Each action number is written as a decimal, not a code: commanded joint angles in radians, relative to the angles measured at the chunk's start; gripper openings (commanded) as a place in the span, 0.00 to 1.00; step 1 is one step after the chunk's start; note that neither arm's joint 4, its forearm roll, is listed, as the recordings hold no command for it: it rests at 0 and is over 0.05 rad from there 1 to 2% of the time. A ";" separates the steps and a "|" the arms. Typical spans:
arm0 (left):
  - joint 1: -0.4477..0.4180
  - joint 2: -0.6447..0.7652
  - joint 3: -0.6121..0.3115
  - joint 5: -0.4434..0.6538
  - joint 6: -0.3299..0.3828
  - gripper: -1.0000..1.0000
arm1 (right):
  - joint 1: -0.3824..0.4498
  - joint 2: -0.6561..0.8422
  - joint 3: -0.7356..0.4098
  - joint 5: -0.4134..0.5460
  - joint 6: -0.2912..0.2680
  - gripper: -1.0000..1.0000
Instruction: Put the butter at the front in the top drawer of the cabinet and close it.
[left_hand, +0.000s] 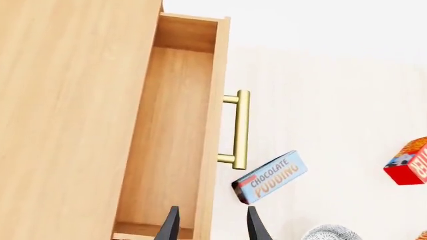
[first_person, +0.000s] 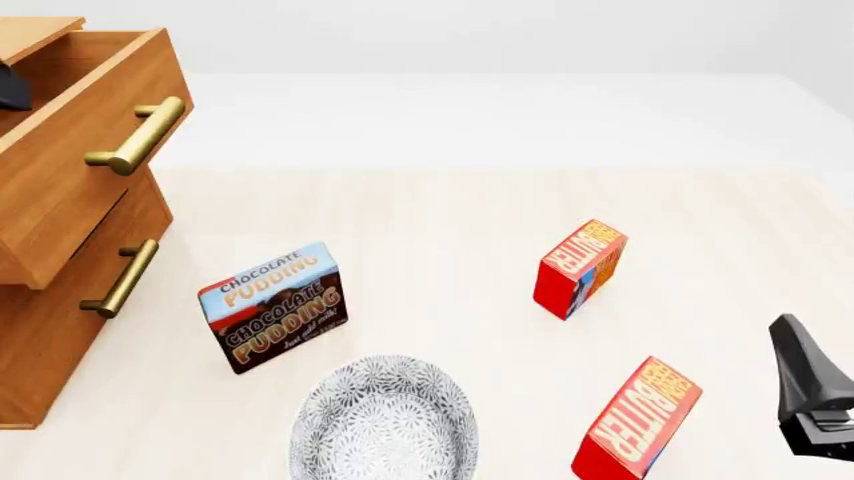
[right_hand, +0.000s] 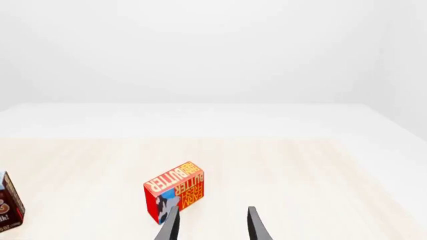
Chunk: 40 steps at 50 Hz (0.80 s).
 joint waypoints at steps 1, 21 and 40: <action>-0.009 0.012 0.037 -0.031 -0.014 1.00 | 0.000 0.003 0.000 -0.003 0.001 1.00; -0.047 0.037 0.155 -0.117 -0.053 1.00 | 0.000 -0.001 0.000 0.001 0.001 1.00; -0.075 0.062 0.191 -0.157 -0.069 1.00 | 0.000 -0.001 0.000 0.001 0.000 1.00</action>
